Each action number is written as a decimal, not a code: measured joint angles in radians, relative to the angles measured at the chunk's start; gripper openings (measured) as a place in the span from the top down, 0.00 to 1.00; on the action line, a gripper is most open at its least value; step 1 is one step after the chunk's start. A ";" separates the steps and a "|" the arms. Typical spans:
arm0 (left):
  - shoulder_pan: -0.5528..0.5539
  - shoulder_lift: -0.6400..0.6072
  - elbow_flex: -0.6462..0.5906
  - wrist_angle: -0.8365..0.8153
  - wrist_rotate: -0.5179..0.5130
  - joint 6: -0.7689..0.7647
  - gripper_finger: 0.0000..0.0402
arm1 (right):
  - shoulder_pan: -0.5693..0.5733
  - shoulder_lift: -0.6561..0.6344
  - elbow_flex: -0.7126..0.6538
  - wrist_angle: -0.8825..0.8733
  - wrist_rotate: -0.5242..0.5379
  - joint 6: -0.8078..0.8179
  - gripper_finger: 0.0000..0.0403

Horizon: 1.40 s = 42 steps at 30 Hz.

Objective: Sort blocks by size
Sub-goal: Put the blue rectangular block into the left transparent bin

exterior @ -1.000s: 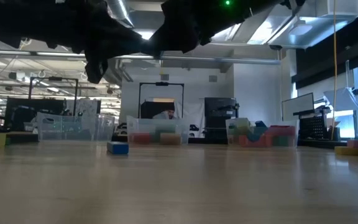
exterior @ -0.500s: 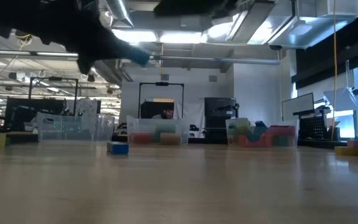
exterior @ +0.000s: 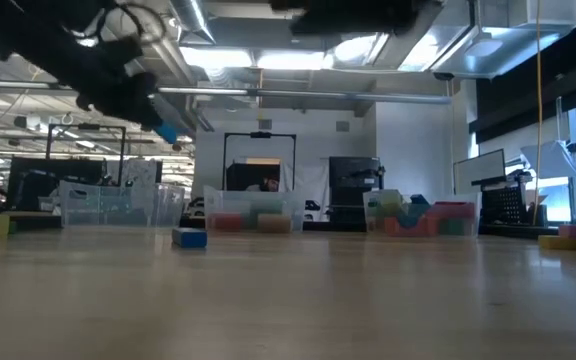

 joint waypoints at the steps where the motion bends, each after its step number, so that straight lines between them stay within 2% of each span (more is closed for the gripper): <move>1: 0.043 0.007 0.000 -0.007 0.001 0.013 0.86 | 0.000 0.000 0.000 -0.033 -0.008 0.048 0.37; 5: 0.200 0.043 0.000 -0.031 0.047 0.030 0.86 | 0.000 0.000 0.000 -0.123 -0.018 0.186 0.37; 8: 0.296 0.079 0.000 -0.033 0.127 0.023 0.86 | -0.001 0.000 0.000 -0.142 -0.018 0.213 0.37; 11: 0.372 0.119 0.000 -0.039 0.145 -0.001 0.83 | -0.001 0.000 0.000 -0.146 -0.018 0.214 0.37; 14: 0.426 0.152 0.000 -0.034 0.176 0.010 0.78 | -0.001 0.000 0.000 -0.149 -0.018 0.215 0.37; 20: 0.465 0.146 0.007 -0.047 0.309 0.031 0.62 | -0.001 0.000 0.000 -0.157 -0.028 0.229 0.37; 23: 0.444 0.115 0.041 -0.100 0.421 0.002 0.56 | -0.001 0.000 0.000 -0.159 -0.046 0.233 0.37; 28: 0.338 0.083 0.055 -0.123 0.779 -0.023 0.53 | -0.001 0.000 0.000 -0.160 -0.061 0.232 0.37; 30: 0.279 0.083 0.055 -0.127 0.882 -0.025 0.53 | -0.001 0.000 0.000 -0.163 -0.061 0.232 0.37; 32: 0.215 0.088 0.055 -0.125 0.922 -0.037 0.54 | -0.001 0.000 0.000 -0.163 -0.062 0.232 0.37; 38: 0.059 0.114 0.056 -0.110 0.923 -0.019 0.54 | -0.001 0.000 0.000 -0.164 -0.063 0.232 0.37; 42: -0.011 0.173 0.056 -0.051 0.912 0.037 0.54 | -0.001 0.000 0.000 -0.165 -0.063 0.232 0.37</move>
